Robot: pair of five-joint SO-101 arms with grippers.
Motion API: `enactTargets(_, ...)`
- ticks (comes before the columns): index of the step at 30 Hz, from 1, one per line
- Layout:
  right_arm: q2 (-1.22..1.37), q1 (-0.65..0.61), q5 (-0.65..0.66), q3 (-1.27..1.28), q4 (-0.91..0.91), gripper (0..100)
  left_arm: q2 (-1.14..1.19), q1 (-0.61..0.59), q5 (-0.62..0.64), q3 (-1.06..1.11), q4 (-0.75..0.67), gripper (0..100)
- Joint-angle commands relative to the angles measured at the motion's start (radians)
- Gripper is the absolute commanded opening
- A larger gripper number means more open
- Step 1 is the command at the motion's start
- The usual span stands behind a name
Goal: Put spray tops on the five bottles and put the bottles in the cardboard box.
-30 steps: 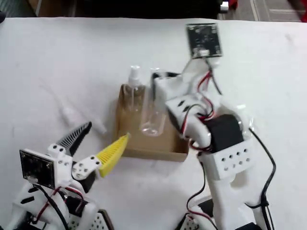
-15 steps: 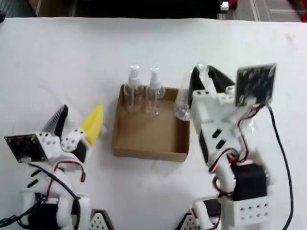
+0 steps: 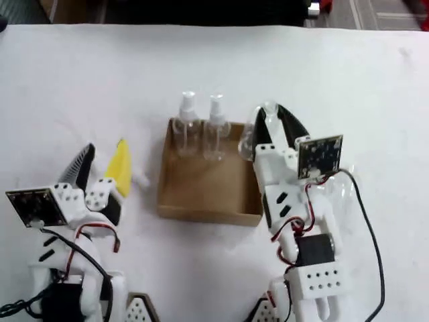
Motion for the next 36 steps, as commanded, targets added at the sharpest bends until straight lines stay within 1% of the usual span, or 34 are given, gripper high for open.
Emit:
enactTargets(1,-0.016,-0.004,0.017,0.069,-0.173,1.6,0.002,-0.008,0.012,0.0,-0.023,19)
enactTargets(9,0.013,-0.005,0.017,0.147,-0.291,1.6,0.002,-0.005,0.012,0.021,-0.031,19)
enactTargets(15,0.249,-0.007,0.015,0.109,-0.443,1.6,0.002,-0.005,0.012,0.025,-0.031,19)
enactTargets(19,0.398,-0.005,0.008,0.06,-0.487,1.6,0.002,-0.005,0.012,0.026,-0.031,19)
enactTargets(23,0.466,-0.013,0.015,0.055,-0.57,1.6,0.002,-0.008,0.012,0.026,-0.031,19)
enactTargets(25,0.483,-0.013,0.017,0.055,-0.584,1.6,0.002,-0.008,0.012,0.026,-0.031,19)
enactTargets(29,0.538,-0.013,0.087,0.055,-0.59,1.6,0.002,-0.008,0.012,0.028,-0.031,19)
enactTargets(36,0.671,-0.016,0.061,0.052,-0.751,1.6,0.002,-0.008,0.012,0.029,-0.029,19)
